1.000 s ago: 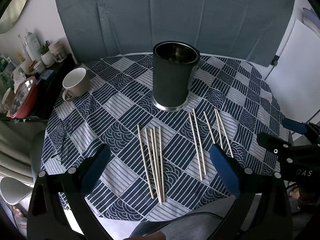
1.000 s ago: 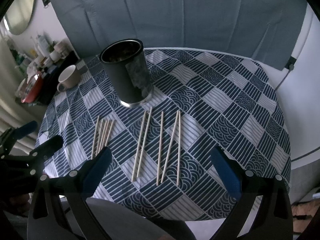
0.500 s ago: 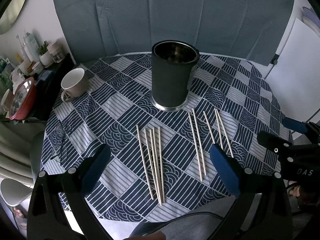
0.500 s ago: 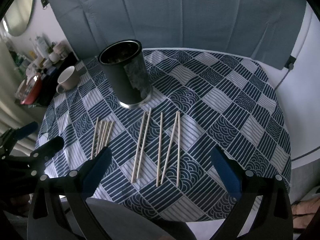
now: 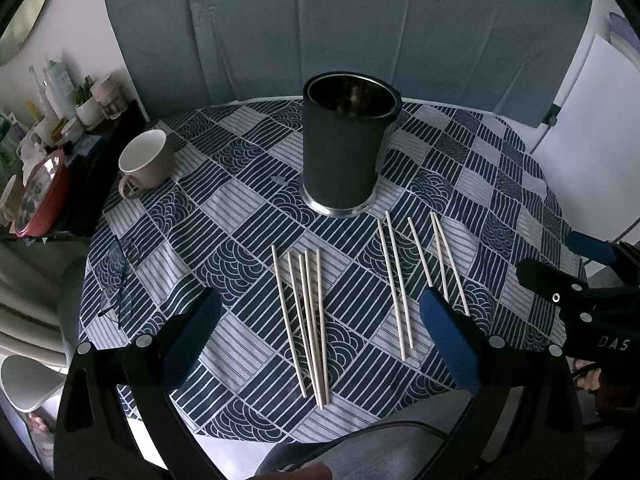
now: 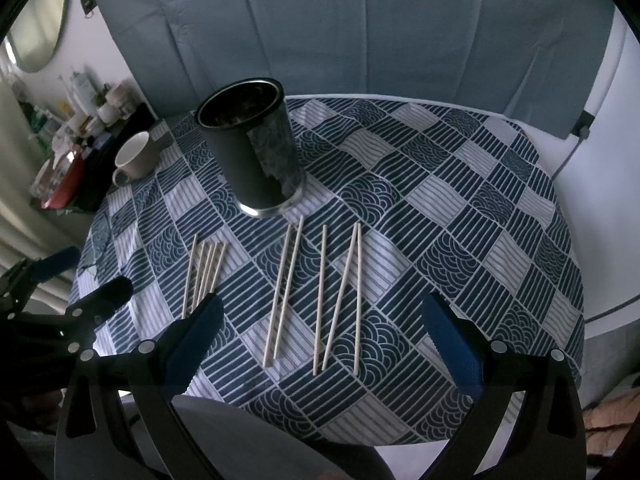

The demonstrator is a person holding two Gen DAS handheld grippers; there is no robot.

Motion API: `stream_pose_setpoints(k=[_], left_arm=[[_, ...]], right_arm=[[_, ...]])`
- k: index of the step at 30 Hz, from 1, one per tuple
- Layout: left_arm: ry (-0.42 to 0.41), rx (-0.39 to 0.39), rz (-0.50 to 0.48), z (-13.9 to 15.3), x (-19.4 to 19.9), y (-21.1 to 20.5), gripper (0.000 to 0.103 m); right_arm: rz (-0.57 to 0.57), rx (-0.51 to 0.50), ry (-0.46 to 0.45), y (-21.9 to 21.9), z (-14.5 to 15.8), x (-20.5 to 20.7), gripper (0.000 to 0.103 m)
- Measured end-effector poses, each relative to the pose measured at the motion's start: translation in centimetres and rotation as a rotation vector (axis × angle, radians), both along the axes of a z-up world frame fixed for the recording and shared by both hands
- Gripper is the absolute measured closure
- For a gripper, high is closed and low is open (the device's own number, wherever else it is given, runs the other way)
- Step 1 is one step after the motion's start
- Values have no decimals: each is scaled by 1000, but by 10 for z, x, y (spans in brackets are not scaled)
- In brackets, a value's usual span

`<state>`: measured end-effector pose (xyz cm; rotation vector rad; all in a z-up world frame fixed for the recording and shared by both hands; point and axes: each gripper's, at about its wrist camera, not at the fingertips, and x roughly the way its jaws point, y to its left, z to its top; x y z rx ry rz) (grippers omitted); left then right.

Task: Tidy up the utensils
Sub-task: 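Lower both tools toward the loose wooden chopsticks on the cloth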

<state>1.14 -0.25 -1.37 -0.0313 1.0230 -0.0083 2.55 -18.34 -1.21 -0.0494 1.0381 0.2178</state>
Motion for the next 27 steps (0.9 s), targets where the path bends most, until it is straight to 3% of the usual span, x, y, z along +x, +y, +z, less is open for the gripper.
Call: stream_pose_setpoints(k=[7,15,27], left_arm=[[28,8,21,-3,8,7,6],[88,-38,95,-14,18,35,6],[238,-65,163,-63,30,69,6]], right_arm=[[-15,4,17,-3,-3,4,8],[-61,9,48,-17,-11,12,8],[-106,-13,168,-35,-46,38,8]])
